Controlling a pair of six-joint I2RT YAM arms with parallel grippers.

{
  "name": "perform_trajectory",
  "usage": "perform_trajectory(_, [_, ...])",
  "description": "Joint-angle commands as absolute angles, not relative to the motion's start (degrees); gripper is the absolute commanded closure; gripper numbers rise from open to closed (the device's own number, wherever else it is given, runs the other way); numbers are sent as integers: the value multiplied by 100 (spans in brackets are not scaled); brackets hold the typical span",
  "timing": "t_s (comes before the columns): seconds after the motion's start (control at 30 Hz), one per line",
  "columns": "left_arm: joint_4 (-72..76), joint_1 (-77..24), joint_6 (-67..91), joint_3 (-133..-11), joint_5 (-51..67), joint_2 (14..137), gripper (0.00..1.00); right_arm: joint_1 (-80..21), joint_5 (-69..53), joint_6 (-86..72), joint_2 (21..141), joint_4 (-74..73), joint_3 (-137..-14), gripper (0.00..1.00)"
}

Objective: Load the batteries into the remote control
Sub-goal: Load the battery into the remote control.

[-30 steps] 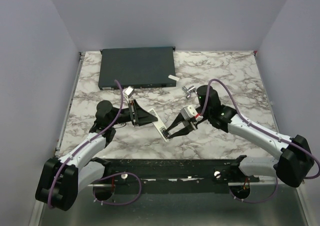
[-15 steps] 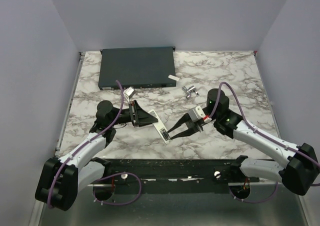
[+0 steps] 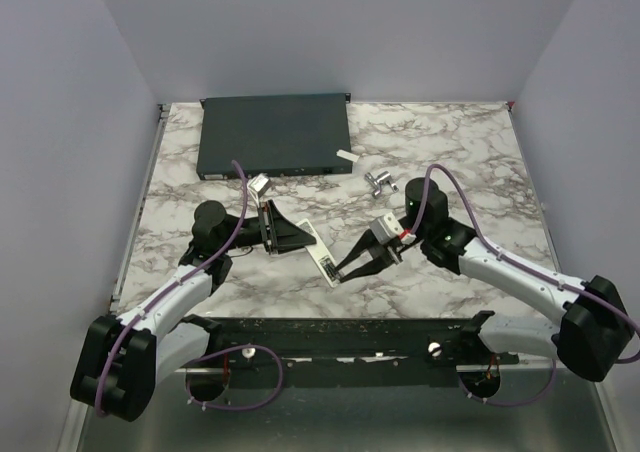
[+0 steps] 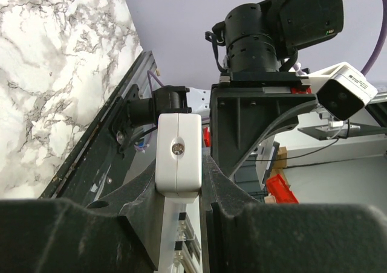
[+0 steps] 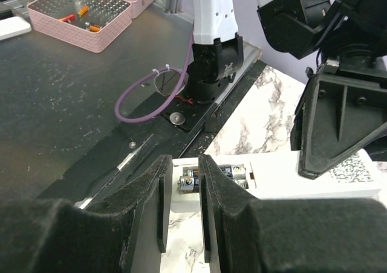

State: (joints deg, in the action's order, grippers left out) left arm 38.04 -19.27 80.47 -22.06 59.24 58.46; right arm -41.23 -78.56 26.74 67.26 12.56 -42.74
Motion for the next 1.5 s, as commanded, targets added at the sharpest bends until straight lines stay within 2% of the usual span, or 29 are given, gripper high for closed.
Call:
perform_trajectory(0.0, [3981, -1951, 8075, -2383, 6082, 5862, 100, -4104, -8104, 2919, 6930, 1049, -4394, 69])
perform_trajectory(1.47, [4298, -1952, 8304, -2354, 6249, 5775, 100, -4103, -7284, 3252, 7599, 634, -4703, 73])
